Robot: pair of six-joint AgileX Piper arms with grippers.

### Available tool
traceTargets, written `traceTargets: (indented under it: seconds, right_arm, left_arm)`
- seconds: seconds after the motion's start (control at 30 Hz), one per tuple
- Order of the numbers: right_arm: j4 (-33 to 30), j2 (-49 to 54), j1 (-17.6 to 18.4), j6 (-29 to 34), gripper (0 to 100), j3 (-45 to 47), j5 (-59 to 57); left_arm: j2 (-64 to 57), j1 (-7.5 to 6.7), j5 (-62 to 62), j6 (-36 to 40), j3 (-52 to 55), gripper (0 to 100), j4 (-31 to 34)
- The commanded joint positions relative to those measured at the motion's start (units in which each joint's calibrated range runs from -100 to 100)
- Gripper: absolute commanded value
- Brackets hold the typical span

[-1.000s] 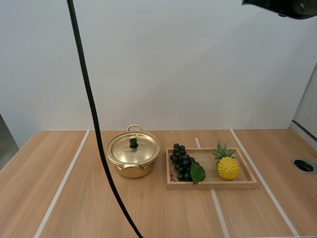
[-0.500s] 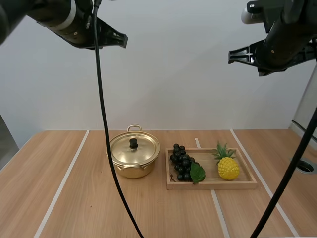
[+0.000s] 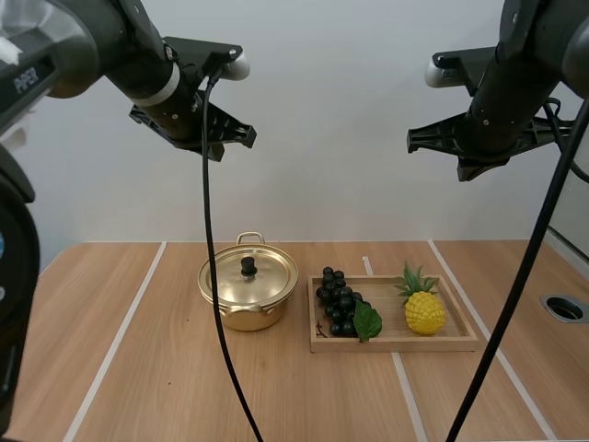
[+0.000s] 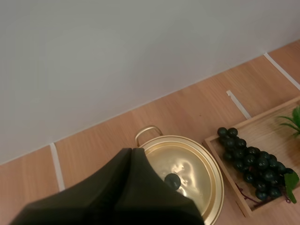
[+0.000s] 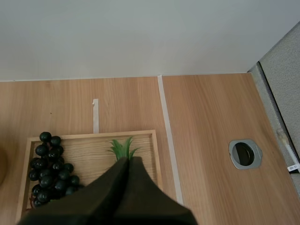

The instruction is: Open the pot, put the pineapple inside, and close it

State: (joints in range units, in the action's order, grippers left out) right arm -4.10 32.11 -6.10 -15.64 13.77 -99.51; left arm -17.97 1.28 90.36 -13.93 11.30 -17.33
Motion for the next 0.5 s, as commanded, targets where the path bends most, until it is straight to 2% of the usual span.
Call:
traceTargets:
  seconds: [0.0, 0.23, 0.3, 0.37, 0.47]
  right_arm:
    - [-0.20, -0.57, -0.18, -0.81, 0, -0.19, -0.49]
    - [-0.10, -2.56, -0.18, -1.55, 0, -0.19, -0.49]
    - [0.01, -2.94, -0.18, -1.65, 0, -0.01, -0.49]
    - [0.01, -3.34, -0.18, -1.98, 0, -0.01, -0.49]
    - [0.01, -3.86, -0.18, -3.07, 0, -0.01, -0.49]
  left_arm:
    - [1.82, -0.02, 3.88, -1.36, -0.11, 0, -2.13]
    - [6.40, -0.02, 9.64, -2.84, 0.31, 0, -3.80]
    - [7.99, -0.02, 9.64, -4.34, 0.31, 3, -4.82]
    - [9.37, -0.02, 9.64, -5.23, 0.31, 14, -5.76]
    - [10.85, -0.02, 9.64, -5.23, 0.31, 40, -6.64]
